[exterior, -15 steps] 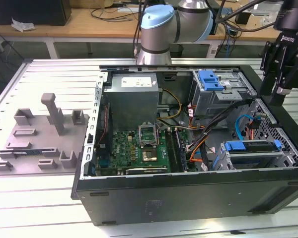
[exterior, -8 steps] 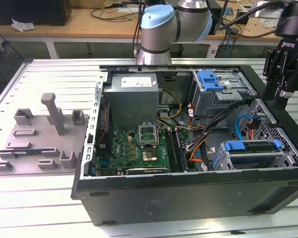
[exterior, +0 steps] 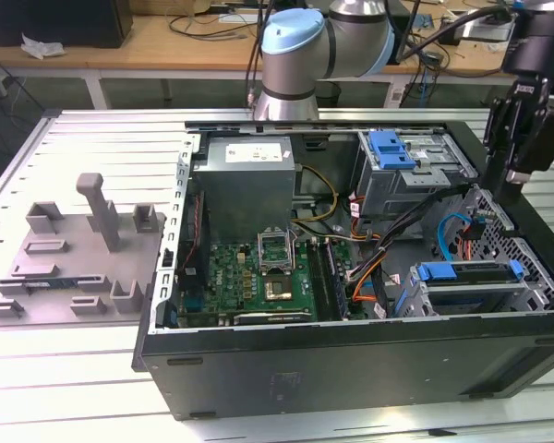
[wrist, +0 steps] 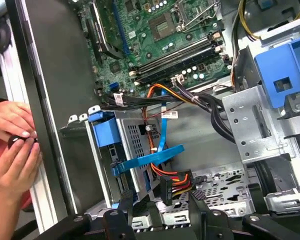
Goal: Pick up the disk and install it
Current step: 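Insert the first disk wire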
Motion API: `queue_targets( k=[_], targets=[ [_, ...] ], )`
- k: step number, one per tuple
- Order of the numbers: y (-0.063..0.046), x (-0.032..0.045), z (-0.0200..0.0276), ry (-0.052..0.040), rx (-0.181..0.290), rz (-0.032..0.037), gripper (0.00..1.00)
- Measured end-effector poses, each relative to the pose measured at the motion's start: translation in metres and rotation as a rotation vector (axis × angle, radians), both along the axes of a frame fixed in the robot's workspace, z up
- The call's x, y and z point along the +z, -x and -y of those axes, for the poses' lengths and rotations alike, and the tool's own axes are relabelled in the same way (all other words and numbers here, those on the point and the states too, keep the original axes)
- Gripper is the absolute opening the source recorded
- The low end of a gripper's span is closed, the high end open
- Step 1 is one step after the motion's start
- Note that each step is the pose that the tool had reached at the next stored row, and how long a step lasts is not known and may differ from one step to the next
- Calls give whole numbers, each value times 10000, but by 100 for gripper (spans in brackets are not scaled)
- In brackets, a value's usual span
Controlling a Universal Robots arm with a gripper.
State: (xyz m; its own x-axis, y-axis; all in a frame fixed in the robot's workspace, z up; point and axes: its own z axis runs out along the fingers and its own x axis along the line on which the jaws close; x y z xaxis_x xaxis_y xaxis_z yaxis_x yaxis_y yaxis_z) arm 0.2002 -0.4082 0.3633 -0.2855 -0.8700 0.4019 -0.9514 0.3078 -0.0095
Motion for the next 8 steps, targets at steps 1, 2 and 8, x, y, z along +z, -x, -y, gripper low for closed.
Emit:
queue_targets(
  k=[1, 2, 8],
  targets=[
    [0, -6, -21, 144, 0, -30, 56],
    [0, -12, -42, 305, 0, -59, 55],
    [-10, -70, -132, 856, 1, -201, 35]
  ],
)
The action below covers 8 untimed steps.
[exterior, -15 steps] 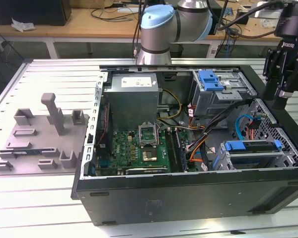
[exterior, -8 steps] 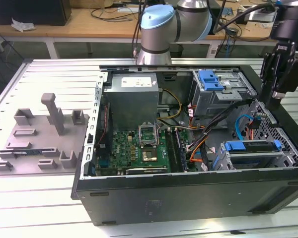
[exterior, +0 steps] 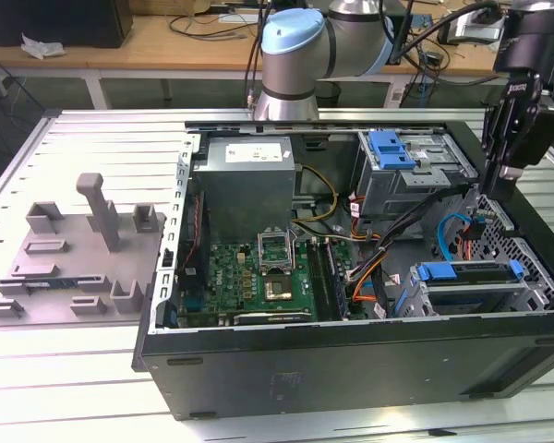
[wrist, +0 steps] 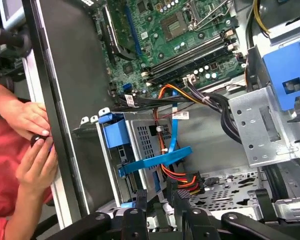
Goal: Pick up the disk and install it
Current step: 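Insert the first disk wire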
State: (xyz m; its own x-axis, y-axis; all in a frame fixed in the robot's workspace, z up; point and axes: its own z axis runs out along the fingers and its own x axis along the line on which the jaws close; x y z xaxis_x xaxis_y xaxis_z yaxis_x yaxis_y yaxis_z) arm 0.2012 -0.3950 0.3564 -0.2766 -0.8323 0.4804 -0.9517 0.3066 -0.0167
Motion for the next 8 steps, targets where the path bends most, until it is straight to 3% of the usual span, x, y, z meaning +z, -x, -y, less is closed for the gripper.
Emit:
queue_targets(
  k=[3, 8],
  targets=[
    [-43, -49, -4, 3, 0, -61, 35],
    [-56, -108, -5, 1, 15, -227, 35]
  ],
)
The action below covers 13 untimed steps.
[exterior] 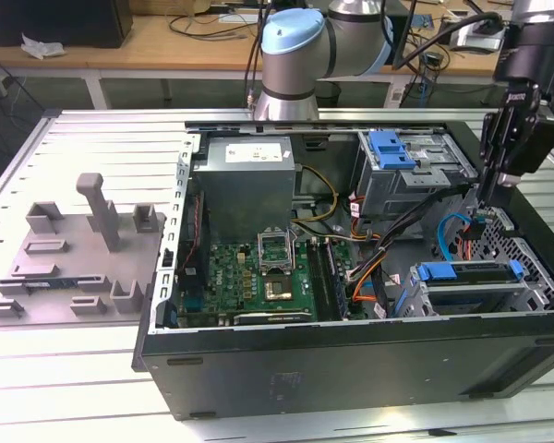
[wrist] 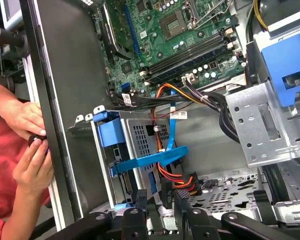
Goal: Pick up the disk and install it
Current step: 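Insert the first disk wire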
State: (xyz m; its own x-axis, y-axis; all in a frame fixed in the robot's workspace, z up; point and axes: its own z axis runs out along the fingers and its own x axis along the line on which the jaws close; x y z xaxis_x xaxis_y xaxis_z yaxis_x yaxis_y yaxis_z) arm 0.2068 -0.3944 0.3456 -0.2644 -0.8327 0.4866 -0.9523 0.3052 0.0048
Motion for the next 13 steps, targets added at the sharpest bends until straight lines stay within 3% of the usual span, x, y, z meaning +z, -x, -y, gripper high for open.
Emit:
queue_targets(
  k=[5, 9, 13],
  targets=[
    [-1, -50, -1, 3, 125, -177, 35],
    [-20, -88, -1, 13, 222, -362, 35],
    [-30, -110, -2, 47, 351, -453, 35]
  ],
)
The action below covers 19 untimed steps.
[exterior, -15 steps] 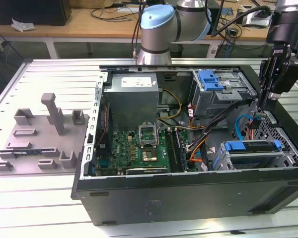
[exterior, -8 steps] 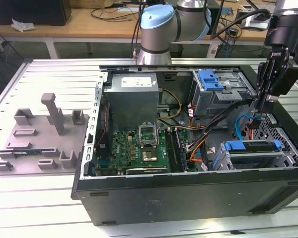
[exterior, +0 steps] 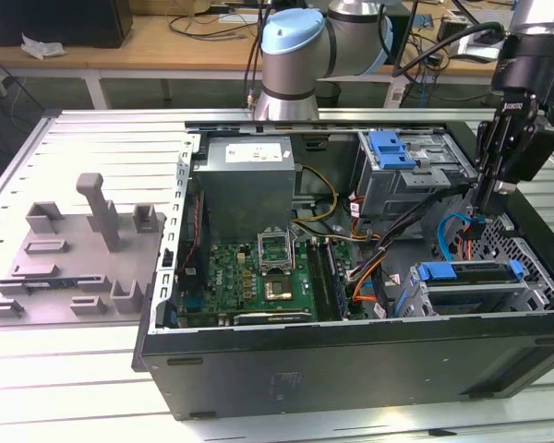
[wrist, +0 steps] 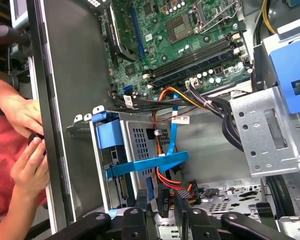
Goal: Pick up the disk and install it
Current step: 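Insert the first disk wire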
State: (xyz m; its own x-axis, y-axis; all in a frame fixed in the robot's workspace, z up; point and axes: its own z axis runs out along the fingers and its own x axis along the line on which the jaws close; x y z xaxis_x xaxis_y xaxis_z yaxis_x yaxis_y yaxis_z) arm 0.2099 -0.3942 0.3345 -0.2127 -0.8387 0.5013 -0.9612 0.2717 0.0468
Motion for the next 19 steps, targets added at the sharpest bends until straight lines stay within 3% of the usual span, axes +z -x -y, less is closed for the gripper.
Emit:
queue_targets(
  k=[3, 8, 16, 19],
  targets=[
    [1, -11, -25, 97, 215, -1, 35],
    [13, -70, -55, 135, 257, -1, 35],
    [14, -99, -79, 140, 136, -1, 35],
    [14, -112, -87, 188, 6, -1, 35]
  ],
)
